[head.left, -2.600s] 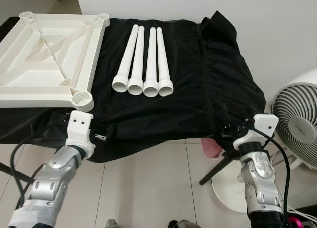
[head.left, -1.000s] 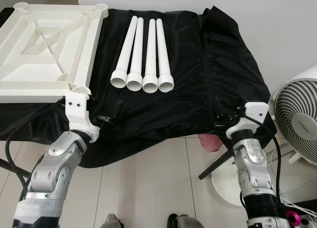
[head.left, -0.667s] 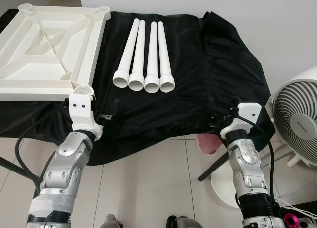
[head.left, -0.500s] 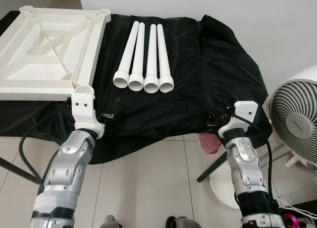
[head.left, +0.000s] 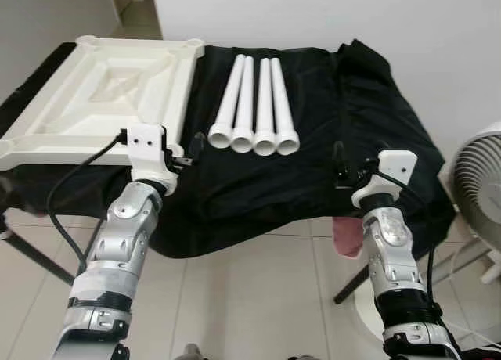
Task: Building children table
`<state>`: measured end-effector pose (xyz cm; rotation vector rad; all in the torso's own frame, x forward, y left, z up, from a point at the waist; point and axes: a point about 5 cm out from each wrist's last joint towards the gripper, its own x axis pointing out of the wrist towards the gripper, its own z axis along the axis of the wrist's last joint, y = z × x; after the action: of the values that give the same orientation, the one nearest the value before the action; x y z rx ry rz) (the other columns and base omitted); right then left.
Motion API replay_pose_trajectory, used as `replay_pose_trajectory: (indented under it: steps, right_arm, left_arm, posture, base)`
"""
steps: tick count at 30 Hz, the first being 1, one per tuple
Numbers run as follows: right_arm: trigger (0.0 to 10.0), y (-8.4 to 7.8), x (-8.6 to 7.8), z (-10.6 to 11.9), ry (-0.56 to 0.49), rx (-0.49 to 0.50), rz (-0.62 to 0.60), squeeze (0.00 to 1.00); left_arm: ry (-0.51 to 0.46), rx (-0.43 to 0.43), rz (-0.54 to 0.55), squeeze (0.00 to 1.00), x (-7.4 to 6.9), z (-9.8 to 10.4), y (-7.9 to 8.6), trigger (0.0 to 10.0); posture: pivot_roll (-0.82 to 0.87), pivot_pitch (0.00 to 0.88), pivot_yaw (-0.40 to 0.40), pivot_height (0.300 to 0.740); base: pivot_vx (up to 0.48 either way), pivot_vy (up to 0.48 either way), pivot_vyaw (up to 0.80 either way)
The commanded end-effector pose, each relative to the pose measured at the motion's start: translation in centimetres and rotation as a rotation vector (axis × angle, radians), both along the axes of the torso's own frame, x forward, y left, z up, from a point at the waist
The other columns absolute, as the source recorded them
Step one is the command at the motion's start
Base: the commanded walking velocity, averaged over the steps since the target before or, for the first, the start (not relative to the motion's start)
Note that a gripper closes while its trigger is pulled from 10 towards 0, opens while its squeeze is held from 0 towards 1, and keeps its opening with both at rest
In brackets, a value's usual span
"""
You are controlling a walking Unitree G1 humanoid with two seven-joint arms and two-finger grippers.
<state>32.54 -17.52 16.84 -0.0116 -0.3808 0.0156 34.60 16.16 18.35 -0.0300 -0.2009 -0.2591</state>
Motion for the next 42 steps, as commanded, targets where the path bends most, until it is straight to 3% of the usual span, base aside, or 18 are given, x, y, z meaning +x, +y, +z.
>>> replay_pose_trajectory:
  steps: [1,25,42]
  right_arm:
    - [10.0,0.0,0.1,0.0,-0.005,-0.001,-0.005,0.00]
    - [10.0,-0.6,-0.2,-0.7,0.000,-0.011,-0.033,0.00]
    - [10.0,-0.8,0.3,-0.3,-0.001,-0.025,-0.040,0.00]
  left_arm:
    - [-0.015,0.017,-0.044,0.00,0.2,0.2,-0.1,10.0]
    - [-0.012,-0.004,-0.075,0.00,0.6,-0.1,-0.9,10.0]
    - [-0.028,-0.002,-0.142,0.00,0.8,0.0,-2.4,10.0]
  posture:
    - [-0.01,0.024,0.037,0.740]
    - [-0.01,0.042,0.055,0.740]
    - [-0.01,0.036,0.017,0.740]
  base:
    - [0.000,0.442,0.00]
    - [0.000,0.409,0.00]
    - [0.000,0.000,0.00]
